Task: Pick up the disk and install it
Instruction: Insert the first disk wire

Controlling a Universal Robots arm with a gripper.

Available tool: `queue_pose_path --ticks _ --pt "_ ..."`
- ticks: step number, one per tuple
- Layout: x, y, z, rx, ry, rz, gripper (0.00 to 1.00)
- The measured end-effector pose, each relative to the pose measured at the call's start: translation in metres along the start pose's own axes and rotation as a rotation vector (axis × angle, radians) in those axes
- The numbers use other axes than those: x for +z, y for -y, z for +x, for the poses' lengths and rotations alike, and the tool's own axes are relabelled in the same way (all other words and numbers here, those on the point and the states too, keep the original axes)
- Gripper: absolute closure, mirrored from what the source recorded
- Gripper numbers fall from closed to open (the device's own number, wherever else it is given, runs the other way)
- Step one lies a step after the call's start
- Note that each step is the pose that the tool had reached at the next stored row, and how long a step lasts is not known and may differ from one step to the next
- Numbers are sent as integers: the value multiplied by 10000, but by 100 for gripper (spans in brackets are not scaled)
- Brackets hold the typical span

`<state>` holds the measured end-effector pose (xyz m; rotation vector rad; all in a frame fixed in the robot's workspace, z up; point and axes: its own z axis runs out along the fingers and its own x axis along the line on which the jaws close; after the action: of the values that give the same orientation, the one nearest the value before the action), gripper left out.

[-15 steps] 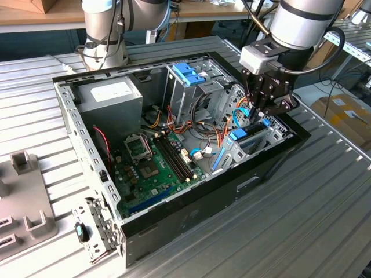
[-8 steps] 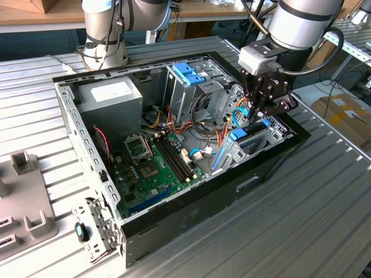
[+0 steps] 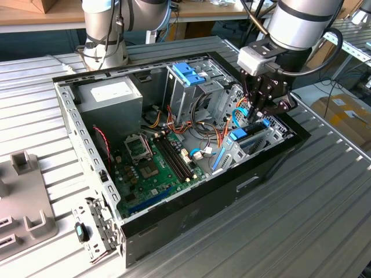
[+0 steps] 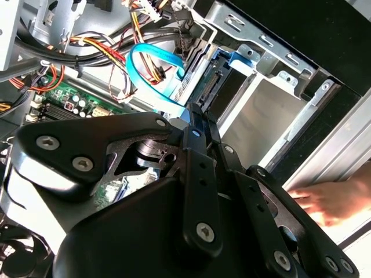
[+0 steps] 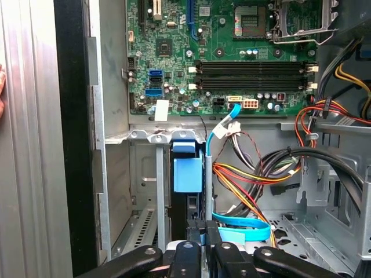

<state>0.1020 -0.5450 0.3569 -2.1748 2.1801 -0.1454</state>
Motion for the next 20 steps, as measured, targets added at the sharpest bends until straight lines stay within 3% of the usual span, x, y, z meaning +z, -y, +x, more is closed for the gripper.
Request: queue_pose_path --ticks 6,10,13,15,18,20 --pt "-1 -5 0 0 10 29 84" --pt "1 -22 0 -6 40 141 84" --pt "4 -46 1 -23 97 296 84" --pt "10 -66 4 -54 153 509 84" --pt "14 -76 17 -75 194 656 84" --pt "19 -78 25 -82 203 686 84"
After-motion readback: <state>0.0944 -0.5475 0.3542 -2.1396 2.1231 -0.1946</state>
